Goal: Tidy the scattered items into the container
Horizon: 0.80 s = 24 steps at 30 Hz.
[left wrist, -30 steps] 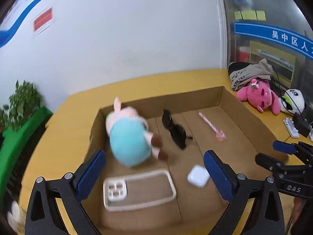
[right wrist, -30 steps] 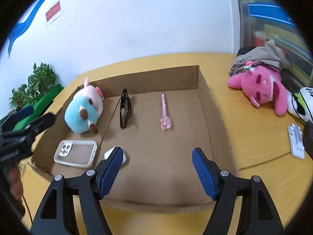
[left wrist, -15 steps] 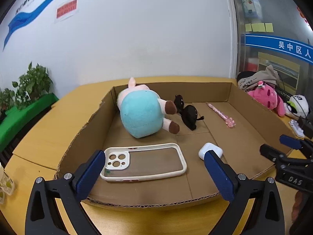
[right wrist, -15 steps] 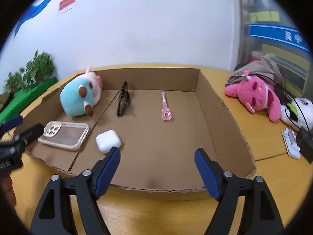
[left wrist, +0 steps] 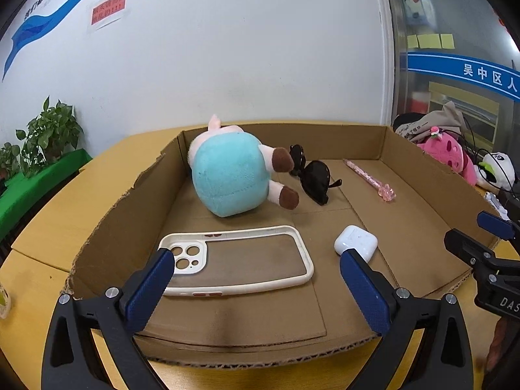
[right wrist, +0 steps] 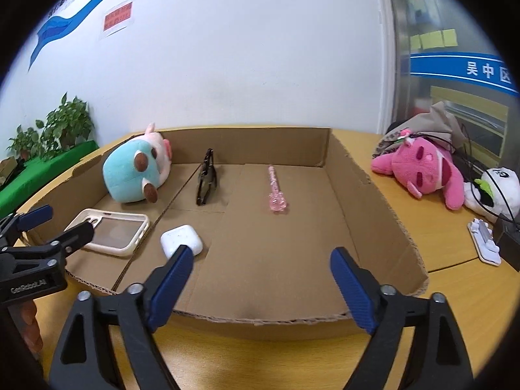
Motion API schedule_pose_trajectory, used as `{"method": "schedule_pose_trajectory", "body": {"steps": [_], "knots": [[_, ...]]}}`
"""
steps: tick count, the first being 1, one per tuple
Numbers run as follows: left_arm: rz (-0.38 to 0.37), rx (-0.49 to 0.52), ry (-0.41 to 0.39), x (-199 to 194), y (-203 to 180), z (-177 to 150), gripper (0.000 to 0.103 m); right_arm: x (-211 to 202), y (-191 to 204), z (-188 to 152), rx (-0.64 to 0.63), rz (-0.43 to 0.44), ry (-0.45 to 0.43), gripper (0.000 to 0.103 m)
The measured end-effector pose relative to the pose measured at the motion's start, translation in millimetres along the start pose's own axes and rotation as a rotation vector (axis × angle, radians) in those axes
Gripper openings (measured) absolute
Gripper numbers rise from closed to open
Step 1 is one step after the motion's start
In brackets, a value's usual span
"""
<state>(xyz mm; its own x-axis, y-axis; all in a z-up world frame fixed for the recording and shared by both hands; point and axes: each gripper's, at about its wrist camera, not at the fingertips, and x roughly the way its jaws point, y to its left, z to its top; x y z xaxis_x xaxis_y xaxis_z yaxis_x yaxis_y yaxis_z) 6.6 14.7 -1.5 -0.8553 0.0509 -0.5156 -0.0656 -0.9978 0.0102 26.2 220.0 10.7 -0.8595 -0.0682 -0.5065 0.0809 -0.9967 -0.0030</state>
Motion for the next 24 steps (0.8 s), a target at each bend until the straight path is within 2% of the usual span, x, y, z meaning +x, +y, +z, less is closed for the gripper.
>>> {"method": "schedule_pose_trajectory", "body": {"steps": [24], "knots": [[0.029,0.002,-0.008,-1.2,-1.1,-1.7,0.103,-0.4,0.3,-1.5,0.0,0.001,0.003,0.09]]}}
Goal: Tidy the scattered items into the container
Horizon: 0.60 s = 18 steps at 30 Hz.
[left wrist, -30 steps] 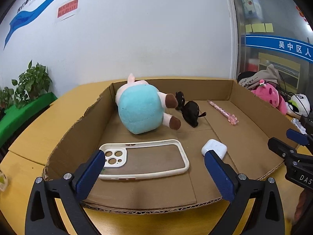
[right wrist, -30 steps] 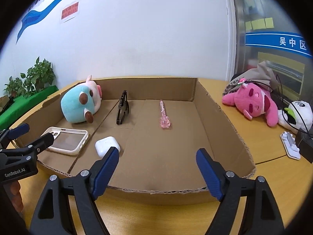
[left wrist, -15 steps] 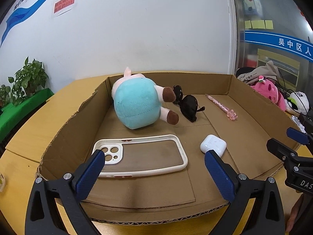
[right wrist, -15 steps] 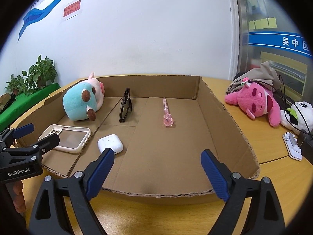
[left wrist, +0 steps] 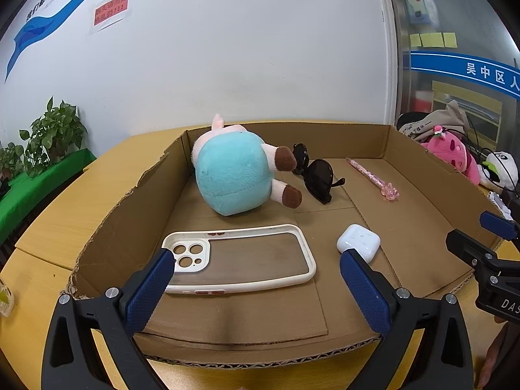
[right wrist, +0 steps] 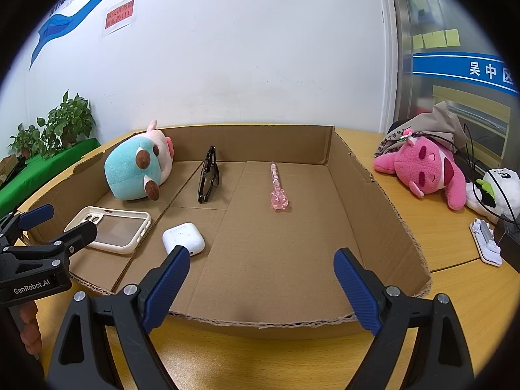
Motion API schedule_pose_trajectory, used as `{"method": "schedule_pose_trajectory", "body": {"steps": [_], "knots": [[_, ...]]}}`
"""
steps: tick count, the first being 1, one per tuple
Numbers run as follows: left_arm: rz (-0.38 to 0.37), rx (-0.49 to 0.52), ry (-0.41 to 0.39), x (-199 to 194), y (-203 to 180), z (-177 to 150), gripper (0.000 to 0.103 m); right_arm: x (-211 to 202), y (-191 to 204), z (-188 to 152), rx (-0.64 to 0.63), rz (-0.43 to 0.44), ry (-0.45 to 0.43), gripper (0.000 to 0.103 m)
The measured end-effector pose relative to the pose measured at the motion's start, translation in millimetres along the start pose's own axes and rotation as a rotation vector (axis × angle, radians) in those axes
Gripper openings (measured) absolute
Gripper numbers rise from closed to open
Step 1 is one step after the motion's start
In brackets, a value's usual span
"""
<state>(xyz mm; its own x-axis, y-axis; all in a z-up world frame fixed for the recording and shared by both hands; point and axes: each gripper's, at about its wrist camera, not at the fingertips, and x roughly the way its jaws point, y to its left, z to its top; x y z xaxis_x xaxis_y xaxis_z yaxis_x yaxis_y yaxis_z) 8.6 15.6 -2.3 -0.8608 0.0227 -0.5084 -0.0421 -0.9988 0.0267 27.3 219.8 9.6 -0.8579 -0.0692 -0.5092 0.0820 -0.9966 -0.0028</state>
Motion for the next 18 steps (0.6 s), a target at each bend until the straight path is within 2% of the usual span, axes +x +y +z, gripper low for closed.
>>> {"method": "schedule_pose_trajectory", "body": {"steps": [18], "knots": [[0.018,-0.003,-0.003,-1.3,-0.4,-0.6,0.103,0.6,-0.3,0.2,0.0,0.0,0.001,0.09]]}}
